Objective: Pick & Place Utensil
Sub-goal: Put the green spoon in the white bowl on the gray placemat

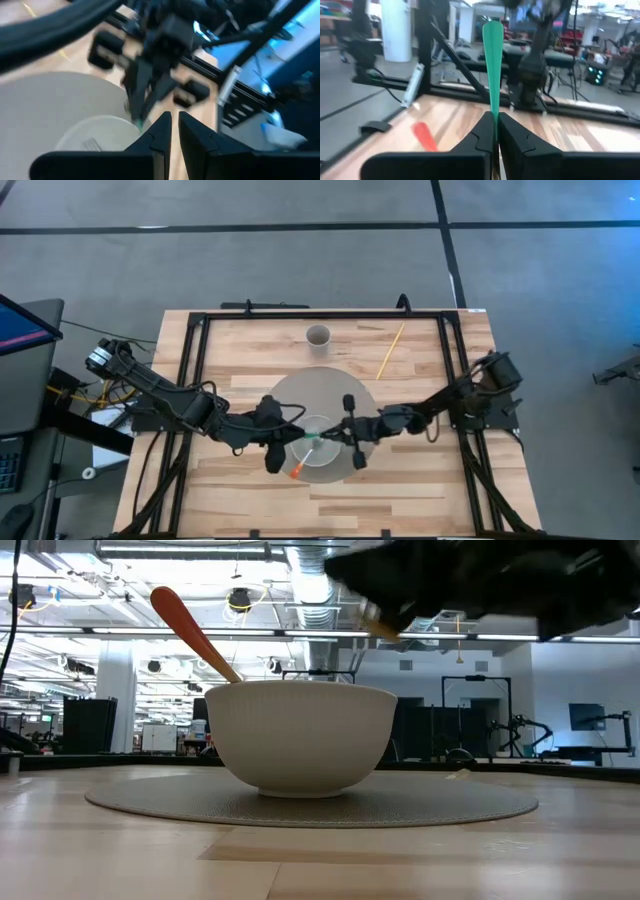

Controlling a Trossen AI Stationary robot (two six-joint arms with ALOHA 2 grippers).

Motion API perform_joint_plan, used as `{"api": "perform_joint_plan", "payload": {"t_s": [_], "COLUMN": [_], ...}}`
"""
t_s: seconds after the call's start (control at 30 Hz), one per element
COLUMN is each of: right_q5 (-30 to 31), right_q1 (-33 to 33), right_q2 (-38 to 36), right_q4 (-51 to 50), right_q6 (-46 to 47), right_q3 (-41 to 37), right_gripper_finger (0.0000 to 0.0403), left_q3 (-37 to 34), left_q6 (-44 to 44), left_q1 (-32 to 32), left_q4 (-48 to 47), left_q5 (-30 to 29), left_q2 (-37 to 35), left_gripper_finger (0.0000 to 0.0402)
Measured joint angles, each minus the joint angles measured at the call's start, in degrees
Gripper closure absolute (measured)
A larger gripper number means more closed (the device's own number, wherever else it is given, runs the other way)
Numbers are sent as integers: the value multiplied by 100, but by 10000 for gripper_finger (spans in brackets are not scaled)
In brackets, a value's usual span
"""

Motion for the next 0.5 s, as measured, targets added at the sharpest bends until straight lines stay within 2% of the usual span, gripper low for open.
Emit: {"api": "perform_joint_plan", "payload": {"t_s": [0.17, 0.5], "right_q5": [-217, -283], "right_q1": [-174, -256], "right_q2": [599, 860], "right_q4": [-69, -1324], "right_q6": [13, 298], "right_q3": [440, 845], "right_gripper_finger": [391, 390], "left_q3": [0, 0], "left_q6": [209, 167], "left_q1": [10, -70], "left_q4": [-2, -2], "left_q5": [-632, -573], "left_q2": [0, -2], "left_gripper_finger": [367, 367]}}
